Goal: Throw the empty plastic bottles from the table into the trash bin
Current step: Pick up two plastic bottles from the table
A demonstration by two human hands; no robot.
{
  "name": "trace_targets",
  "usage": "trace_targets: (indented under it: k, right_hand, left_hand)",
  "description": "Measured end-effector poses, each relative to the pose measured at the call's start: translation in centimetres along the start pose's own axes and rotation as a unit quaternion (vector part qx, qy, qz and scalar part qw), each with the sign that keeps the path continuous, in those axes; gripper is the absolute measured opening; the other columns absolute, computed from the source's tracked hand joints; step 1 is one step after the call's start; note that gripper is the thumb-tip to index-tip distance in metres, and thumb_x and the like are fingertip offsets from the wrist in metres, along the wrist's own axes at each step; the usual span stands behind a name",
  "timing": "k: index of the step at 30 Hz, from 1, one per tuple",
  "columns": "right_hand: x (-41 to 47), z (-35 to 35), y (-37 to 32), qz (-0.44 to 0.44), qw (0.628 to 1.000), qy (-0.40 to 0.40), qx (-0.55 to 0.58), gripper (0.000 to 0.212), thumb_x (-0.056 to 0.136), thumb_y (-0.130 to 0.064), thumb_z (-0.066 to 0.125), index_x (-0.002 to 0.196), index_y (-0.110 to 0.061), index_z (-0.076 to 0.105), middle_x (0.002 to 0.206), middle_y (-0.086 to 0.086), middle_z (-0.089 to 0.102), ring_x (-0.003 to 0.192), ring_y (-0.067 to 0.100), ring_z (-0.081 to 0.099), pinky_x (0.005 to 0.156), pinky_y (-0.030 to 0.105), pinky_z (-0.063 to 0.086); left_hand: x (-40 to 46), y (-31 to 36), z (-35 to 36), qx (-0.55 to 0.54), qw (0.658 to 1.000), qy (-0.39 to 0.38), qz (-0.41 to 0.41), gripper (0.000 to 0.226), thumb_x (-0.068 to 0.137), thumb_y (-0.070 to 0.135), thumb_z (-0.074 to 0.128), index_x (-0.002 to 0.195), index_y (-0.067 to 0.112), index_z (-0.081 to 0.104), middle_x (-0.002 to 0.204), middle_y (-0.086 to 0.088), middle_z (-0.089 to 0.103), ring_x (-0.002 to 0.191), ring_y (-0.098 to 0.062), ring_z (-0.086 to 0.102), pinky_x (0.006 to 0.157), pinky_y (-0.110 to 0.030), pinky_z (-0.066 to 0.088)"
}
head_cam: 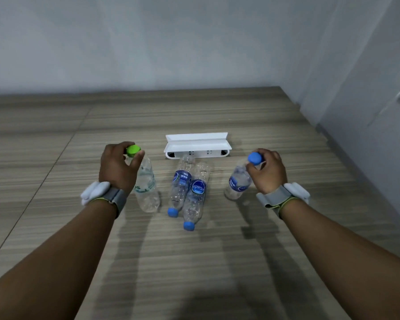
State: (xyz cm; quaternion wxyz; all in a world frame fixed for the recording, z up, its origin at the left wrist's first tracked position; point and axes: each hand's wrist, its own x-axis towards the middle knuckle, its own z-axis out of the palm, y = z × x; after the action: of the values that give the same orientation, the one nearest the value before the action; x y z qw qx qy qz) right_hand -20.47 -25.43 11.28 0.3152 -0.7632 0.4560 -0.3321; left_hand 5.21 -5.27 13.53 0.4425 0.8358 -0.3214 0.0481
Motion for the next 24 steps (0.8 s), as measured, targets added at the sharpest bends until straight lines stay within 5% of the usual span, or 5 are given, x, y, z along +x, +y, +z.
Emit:
trace_targets:
  k: [8,24]
  right_hand:
    - [-0.2,0.1,-5.0,-0.111,0.992,-0.019,-0.052,0.030,0.078,-0.032,0.066,0.104,-0.020,0.059,0.106,0.005,0.057,0.092,0.020,0.057,0.078,0.031,0.046]
    - [-0.3,0.5,-8.1,-0.191,0.980,-0.046,-0.038,0.028,0.078,-0.036,0.065,0.101,-0.021,0.062,0.100,0.002,0.059,0.089,0.024,0.059,0.077,0.037,0.049]
  left_hand:
    - [-0.3,3.5,-1.8,-0.023,0.999,-0.007,0.048,0.028,0.082,0.043,0.062,0.101,0.023,0.062,0.091,0.006,0.058,0.082,-0.014,0.053,0.074,-0.029,0.041]
    - [-1.9,7.8,-3.0,0.013,0.996,0.006,0.086,0.031,0.079,0.046,0.063,0.103,0.025,0.063,0.094,0.003,0.063,0.078,-0.015,0.056,0.070,-0.032,0.047]
